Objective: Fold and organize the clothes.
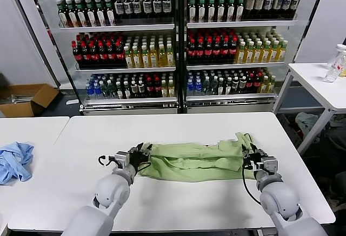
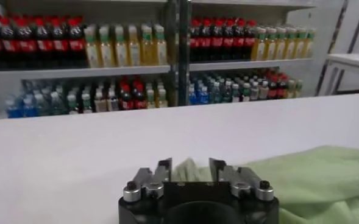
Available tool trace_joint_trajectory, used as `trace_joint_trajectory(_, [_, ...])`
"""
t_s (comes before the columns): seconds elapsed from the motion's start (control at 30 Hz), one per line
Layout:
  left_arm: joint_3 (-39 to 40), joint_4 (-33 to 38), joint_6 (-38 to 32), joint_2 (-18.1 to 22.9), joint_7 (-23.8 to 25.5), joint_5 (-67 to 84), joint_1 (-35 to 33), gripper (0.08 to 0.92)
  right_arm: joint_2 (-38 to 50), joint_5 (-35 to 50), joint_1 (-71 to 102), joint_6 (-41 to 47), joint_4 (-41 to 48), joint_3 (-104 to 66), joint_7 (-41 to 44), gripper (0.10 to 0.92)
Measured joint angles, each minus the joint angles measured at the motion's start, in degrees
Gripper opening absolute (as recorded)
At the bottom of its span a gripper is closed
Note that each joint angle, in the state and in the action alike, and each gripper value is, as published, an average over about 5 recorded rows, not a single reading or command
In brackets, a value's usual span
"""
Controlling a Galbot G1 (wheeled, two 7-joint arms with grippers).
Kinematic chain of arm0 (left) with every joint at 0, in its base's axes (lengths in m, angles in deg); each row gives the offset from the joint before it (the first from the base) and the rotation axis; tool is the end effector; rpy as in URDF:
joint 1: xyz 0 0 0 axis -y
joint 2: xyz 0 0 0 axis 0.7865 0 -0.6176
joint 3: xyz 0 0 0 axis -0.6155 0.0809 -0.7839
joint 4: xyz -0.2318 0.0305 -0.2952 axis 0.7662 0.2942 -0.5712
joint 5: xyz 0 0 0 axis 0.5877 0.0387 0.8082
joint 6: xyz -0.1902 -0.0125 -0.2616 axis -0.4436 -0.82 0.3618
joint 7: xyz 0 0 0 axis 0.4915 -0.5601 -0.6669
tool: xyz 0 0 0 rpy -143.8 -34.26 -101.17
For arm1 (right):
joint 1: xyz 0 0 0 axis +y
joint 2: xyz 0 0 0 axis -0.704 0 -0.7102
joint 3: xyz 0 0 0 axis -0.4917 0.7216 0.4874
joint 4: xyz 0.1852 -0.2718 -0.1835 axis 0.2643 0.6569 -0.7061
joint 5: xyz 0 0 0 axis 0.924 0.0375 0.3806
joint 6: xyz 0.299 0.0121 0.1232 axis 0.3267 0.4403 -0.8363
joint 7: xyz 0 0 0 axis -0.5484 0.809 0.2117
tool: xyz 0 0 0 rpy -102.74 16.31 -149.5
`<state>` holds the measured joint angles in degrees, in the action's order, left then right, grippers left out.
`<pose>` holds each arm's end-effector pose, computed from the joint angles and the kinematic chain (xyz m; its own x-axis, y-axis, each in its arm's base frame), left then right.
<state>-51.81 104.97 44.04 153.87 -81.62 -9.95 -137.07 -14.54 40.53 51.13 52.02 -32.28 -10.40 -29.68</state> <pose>0.3277 0.0148 -0.3255 -0.8852 0.2028 0.4186 0.2122 0.9769 -0.0246 0.2765 -0.1080 -0.2864 -0.9348 0.0415 0.3526 -0.0249 0.9830 -0.1818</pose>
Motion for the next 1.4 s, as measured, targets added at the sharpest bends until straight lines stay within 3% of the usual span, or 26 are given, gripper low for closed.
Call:
trace_joint_trajectory(0.33, [0.2,0.4,2.3,4.7,-5.0,-9.2,-3.8,0.72,2.0,-1.7,5.0,-0.9,-5.7,-3.3,0.0,0.729])
trace_joint_trajectory(0.47, [0.6,-0.4,3.1,6.3,-6.2,-12.0,-4.2,0.78,2.7,-1.6,6.3,-1.3,-7.2,-4.4,0.1,0.799])
trace_joint_trajectory(0.97, [-1.5,-1.8,3.8,7.8,-7.1,-10.1,-4.8,0.378,5.3,0.1,7.8,-2.6,-9.6,-6.7,0.0,0.823])
trace_joint_trajectory(1.23, [-6.9,0.8,3.7,5.6,-7.3,-3.3,-7.5,0.148,5.8,1.1,7.2,-3.3,-9.9,-6.5,-0.2,0.823])
trace_joint_trajectory(1.4, [-13.0,3.7,3.7,2.3,-7.2,1.5,-10.3,0.091,5.7,1.5,6.5,-3.7,-9.9,-5.9,-0.3,0.823])
